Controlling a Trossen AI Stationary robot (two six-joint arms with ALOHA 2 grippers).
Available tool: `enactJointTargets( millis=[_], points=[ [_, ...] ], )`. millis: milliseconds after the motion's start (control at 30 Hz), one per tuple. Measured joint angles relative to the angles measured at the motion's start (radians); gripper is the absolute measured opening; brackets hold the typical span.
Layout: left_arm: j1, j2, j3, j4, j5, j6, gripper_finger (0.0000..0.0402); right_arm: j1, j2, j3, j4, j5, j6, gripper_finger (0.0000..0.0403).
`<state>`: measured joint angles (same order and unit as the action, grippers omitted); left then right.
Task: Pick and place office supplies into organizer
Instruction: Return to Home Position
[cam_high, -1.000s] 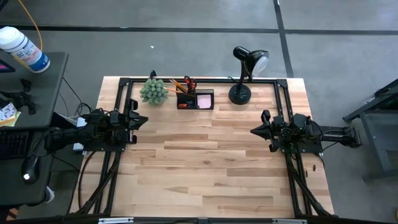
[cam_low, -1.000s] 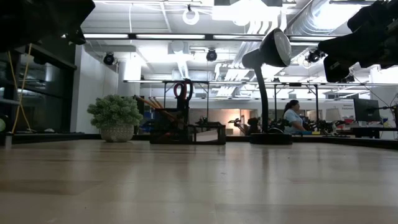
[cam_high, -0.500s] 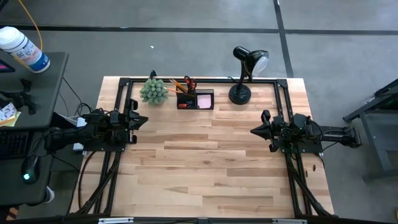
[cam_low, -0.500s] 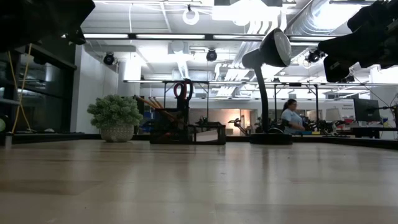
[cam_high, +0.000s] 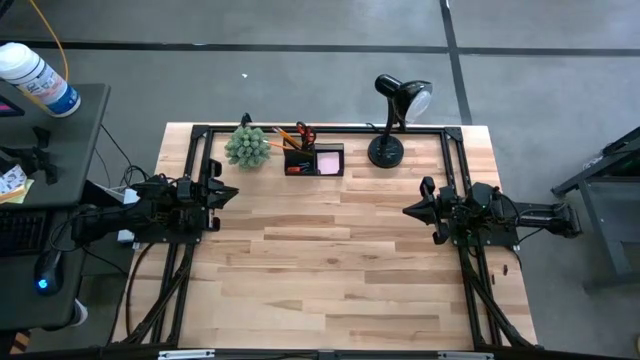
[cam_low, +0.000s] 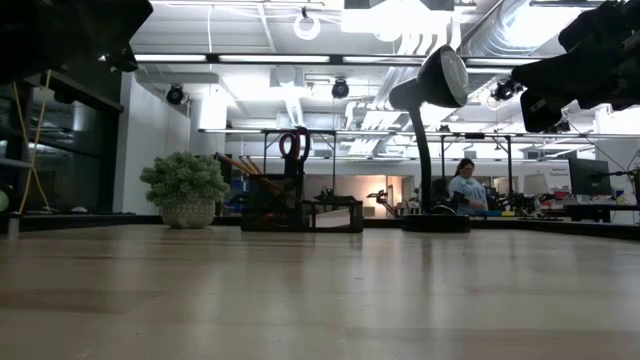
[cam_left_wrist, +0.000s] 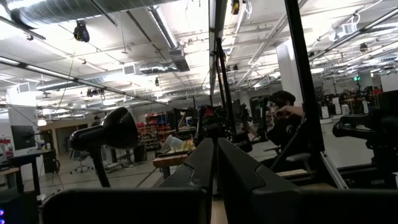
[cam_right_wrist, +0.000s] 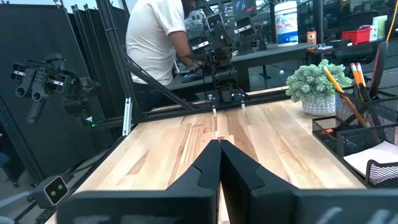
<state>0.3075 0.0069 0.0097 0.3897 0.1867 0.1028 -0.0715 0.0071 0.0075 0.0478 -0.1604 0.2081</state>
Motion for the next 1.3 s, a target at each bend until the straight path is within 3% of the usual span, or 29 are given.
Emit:
enactJointTargets(
  millis=[1300],
  points=[
    [0.000,0.000,0.000,0.000,0.000,0.000,0.0012,0.000,0.000,0.000,0.000,0.000,0.000,0.0004]
  ],
)
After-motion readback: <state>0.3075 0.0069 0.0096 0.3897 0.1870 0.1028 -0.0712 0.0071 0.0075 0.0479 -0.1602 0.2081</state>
